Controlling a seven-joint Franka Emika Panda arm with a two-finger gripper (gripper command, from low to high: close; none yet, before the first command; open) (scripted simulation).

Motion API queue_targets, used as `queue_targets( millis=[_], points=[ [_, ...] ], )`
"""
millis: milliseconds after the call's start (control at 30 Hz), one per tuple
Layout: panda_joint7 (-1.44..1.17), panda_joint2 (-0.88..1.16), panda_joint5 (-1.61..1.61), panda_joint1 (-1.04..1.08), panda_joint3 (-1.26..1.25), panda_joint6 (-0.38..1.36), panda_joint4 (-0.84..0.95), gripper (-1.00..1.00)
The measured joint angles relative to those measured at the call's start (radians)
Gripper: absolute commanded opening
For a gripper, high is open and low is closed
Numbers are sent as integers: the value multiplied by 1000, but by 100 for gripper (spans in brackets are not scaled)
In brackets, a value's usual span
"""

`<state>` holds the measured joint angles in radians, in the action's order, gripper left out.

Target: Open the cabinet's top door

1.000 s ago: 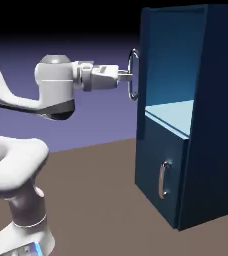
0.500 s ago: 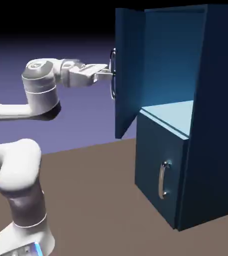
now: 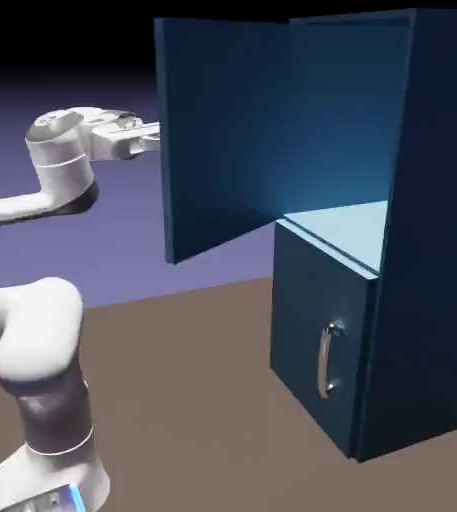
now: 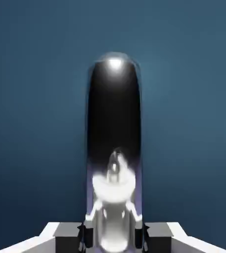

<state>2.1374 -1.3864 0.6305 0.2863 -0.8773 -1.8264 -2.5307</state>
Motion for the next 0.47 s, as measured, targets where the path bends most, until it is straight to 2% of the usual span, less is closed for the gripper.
queue_targets(
  millis=[433,467],
  points=[
    [-48,45,-148,383,-255,481,470,-100],
    [-51,45,-150,394,-260,493,483,100]
  ],
)
